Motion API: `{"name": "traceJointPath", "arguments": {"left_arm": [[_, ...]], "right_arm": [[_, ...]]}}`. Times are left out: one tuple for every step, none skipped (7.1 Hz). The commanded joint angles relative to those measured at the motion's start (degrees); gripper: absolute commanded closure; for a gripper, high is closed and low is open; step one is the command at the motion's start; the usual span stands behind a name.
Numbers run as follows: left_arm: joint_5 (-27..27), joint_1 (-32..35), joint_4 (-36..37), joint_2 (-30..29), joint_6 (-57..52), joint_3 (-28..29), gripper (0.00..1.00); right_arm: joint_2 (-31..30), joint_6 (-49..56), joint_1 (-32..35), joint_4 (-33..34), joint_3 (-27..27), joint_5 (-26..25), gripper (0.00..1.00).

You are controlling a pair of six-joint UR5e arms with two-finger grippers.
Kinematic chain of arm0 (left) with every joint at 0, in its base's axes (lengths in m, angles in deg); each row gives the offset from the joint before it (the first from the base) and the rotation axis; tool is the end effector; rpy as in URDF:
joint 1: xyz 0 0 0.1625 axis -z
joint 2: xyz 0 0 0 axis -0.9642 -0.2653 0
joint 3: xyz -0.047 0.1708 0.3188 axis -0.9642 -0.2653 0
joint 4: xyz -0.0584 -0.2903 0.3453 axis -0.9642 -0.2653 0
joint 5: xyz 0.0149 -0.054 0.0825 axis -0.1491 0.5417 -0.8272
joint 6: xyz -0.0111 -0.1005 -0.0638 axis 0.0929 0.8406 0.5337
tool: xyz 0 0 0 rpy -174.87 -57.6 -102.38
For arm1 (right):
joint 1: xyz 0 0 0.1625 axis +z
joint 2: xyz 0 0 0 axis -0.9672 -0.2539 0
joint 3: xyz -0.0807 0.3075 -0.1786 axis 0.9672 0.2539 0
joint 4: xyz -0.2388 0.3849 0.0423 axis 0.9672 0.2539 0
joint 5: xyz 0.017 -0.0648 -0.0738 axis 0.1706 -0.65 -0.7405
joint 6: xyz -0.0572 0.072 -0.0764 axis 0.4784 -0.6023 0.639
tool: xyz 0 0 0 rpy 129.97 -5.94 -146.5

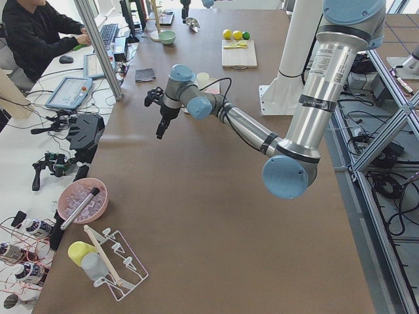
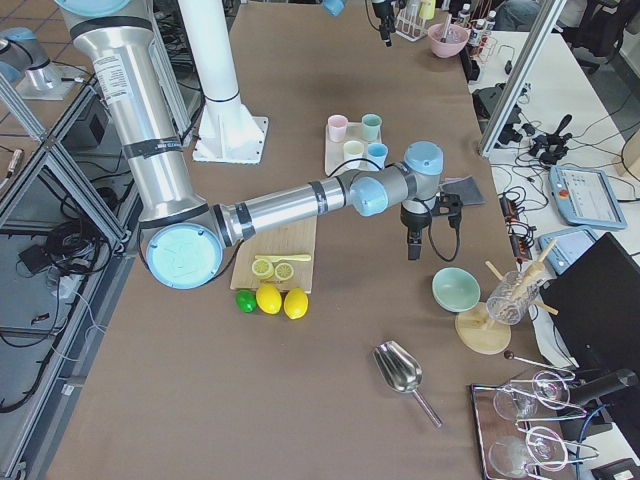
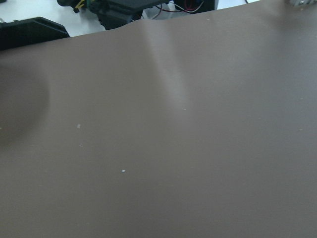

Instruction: Place all cups on tray

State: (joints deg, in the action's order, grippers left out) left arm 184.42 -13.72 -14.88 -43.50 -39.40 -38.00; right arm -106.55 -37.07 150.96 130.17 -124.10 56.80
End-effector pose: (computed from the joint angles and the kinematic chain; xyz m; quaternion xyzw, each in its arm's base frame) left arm 0.2249 -0.5834 0.3242 0.1893 0.3370 0.0178 0.9221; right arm -0.0997 -0.6262 0.4823 0.0282 -0.3632 0.0634 0.9291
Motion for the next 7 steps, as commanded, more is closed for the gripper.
{"name": "traceJointPath", "arguments": {"left_arm": [[9.32,8.76,0.37,5.2,-4.56,0.52,0.02],[13.88,13.25,0.63,7.3,-12.0,1.74,0.02],[18.45,17.9,0.63,7.59,-17.03,4.88,0.02],[20.41,22.04,0.55,9.07,-25.96,9.0,0.02],[20.43,24.52,0.72,9.69,-33.44,13.22,0.02],[20.69,26.63,0.64,9.96,-35.95,16.83,0.02],[20.6,27.17,0.72,9.96,-35.63,16.6,0.02]], "right_arm": [[-4.93,7.38,4.74,0.09,0.68,2.64,0.0],[-6.34,9.3,6.76,0.09,0.86,3.69,0.0],[-7.4,15.15,9.13,1.83,0.86,5.96,0.0],[-7.41,19.99,10.54,5.94,0.25,7.64,0.0],[-7.67,21.87,11.25,6.32,-0.02,7.65,0.0],[-7.67,21.89,11.17,6.15,0.16,6.87,0.0],[-7.67,21.98,11.17,6.15,0.24,6.95,0.0]]}}
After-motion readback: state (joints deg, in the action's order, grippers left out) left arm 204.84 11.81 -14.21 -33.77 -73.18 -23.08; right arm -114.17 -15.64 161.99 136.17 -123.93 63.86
